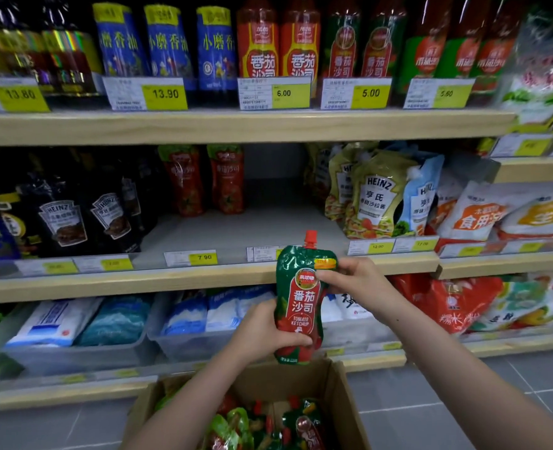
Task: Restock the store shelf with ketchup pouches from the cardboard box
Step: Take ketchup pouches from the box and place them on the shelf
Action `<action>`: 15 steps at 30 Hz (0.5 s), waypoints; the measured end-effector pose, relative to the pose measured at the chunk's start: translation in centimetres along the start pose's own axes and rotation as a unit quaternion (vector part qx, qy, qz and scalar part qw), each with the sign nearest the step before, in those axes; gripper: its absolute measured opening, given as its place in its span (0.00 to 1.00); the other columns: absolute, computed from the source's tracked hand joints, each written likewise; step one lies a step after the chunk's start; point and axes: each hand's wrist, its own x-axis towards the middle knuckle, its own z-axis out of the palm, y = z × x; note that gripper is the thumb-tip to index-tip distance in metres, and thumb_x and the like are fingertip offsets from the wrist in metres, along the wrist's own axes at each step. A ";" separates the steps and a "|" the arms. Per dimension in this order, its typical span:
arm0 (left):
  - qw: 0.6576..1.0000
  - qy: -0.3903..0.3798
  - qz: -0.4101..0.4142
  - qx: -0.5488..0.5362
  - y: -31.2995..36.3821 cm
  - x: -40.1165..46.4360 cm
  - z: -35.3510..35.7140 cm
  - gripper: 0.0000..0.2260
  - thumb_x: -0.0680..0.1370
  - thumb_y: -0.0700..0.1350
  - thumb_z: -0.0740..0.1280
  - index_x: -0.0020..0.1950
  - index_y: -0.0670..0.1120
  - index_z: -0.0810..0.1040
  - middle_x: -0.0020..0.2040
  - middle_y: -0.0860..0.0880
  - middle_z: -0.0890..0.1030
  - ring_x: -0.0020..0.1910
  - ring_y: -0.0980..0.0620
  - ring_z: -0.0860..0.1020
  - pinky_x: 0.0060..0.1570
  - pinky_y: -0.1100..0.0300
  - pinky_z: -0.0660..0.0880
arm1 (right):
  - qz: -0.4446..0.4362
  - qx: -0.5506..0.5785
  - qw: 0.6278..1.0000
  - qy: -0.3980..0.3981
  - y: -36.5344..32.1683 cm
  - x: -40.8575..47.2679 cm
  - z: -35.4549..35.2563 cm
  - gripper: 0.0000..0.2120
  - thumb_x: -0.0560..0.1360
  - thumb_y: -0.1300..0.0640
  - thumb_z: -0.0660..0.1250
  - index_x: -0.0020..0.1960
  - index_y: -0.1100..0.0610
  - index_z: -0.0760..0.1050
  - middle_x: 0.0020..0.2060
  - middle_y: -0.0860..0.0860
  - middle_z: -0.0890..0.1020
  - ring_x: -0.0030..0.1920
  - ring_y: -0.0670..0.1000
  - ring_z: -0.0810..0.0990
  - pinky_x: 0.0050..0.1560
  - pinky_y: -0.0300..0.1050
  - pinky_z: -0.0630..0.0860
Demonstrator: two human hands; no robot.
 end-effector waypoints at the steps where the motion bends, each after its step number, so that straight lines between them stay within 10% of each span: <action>1: 1.000 -0.004 0.003 0.007 0.2 0.1 -0.3 0.33 0.60 0.56 0.79 0.61 0.51 0.74 0.56 0.55 0.80 0.54 0.57 0.78 0.56 0.56 0.76 | 0.001 0.009 1.000 0.010 0.3 -0.1 0.0 0.04 0.72 0.63 0.68 0.47 0.61 0.80 0.38 0.50 0.84 0.38 0.45 0.83 0.35 0.36 0.78; 15: 0.994 0.048 0.013 -0.100 2.9 0.4 -2.5 0.26 0.64 0.48 0.79 0.57 0.57 0.71 0.50 0.61 0.78 0.50 0.63 0.77 0.47 0.68 0.75 | -0.022 0.048 0.998 0.040 -0.6 1.6 0.2 0.07 0.75 0.58 0.66 0.43 0.61 0.80 0.40 0.54 0.84 0.43 0.51 0.82 0.46 0.45 0.81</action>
